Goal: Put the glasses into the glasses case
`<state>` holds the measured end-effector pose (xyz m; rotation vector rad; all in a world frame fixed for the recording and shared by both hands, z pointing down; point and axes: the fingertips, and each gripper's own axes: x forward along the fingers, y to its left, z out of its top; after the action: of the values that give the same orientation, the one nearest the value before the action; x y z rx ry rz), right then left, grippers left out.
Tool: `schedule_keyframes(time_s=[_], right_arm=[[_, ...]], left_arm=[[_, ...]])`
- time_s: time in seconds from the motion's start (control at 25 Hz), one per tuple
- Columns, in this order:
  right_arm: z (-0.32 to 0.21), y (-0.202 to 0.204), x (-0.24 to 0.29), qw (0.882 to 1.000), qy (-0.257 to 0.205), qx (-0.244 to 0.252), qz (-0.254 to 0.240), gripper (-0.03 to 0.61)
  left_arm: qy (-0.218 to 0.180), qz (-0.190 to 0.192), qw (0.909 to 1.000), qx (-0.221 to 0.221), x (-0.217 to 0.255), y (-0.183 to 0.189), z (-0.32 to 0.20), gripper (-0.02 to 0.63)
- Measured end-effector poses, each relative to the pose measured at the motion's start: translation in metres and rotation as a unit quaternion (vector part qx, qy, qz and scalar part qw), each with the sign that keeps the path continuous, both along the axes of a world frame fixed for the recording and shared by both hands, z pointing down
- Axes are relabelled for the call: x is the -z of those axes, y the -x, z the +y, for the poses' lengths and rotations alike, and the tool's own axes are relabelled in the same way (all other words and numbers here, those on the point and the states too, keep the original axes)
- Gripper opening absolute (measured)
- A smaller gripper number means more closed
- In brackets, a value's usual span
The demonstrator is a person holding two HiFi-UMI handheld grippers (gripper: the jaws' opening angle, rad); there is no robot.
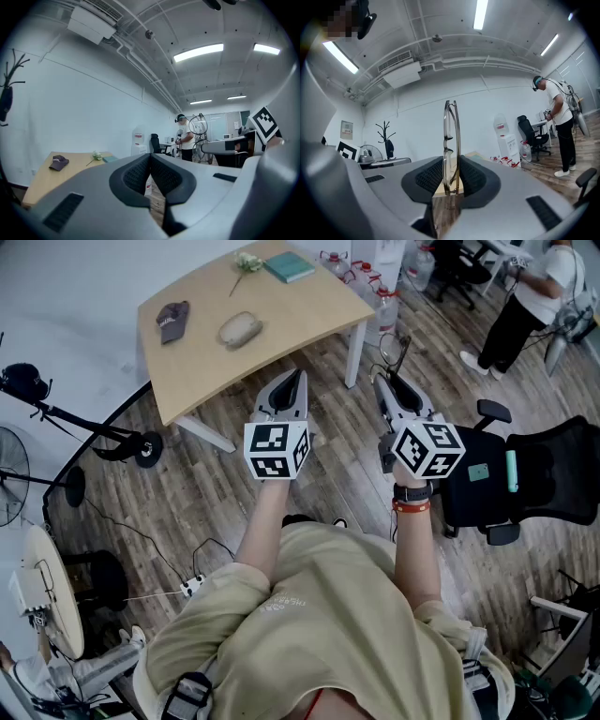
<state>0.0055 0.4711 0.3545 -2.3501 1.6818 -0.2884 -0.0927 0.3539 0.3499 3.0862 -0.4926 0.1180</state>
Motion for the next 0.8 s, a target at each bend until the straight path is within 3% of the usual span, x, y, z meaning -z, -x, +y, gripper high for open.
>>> schedule_keyframes(time_s=[0.4,0.8], right_arm=[[-0.020,-0.006,-0.013,0.999,-0.013,0.031,-0.032,0.111],[-0.121,-0.059,-0.033,0.997,0.020,0.068,-0.031,0.115]], left_arm=[[0.012,-0.002,0.9998,0.015,-0.002,0.005,-0.009,0.023],[0.017,-0.016,0.9994,0.026,-0.028,-0.060,-0.099,0.023]])
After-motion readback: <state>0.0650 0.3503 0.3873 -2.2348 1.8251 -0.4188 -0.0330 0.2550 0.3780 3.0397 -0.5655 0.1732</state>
